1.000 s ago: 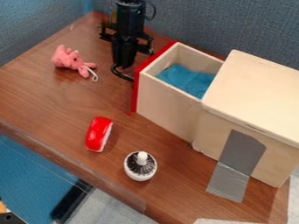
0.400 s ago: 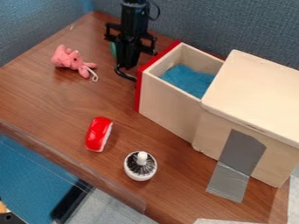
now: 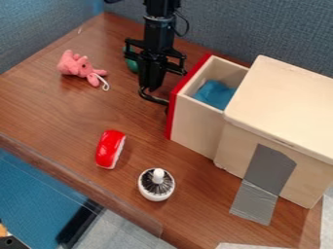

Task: Closed the drawer

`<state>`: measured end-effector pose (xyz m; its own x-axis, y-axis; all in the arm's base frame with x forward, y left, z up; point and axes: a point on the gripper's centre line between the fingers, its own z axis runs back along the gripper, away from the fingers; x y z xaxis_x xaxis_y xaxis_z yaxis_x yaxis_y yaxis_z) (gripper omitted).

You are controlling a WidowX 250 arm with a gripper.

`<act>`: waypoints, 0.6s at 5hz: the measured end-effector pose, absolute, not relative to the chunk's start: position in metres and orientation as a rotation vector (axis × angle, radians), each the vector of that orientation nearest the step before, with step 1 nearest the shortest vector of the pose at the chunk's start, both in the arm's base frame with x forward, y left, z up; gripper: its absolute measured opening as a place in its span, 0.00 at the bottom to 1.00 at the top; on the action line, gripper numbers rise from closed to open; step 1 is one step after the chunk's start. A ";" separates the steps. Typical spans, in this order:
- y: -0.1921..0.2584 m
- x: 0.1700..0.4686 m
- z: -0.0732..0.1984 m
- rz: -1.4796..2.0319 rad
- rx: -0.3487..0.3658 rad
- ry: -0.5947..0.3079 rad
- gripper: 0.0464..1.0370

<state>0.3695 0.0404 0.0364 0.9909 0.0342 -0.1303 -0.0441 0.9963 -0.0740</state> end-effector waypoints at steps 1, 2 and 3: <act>0.036 0.368 0.035 0.053 -0.089 0.133 0.08; 0.020 0.368 0.035 0.043 -0.131 0.137 0.08; -0.007 0.369 0.035 0.018 -0.188 0.136 0.08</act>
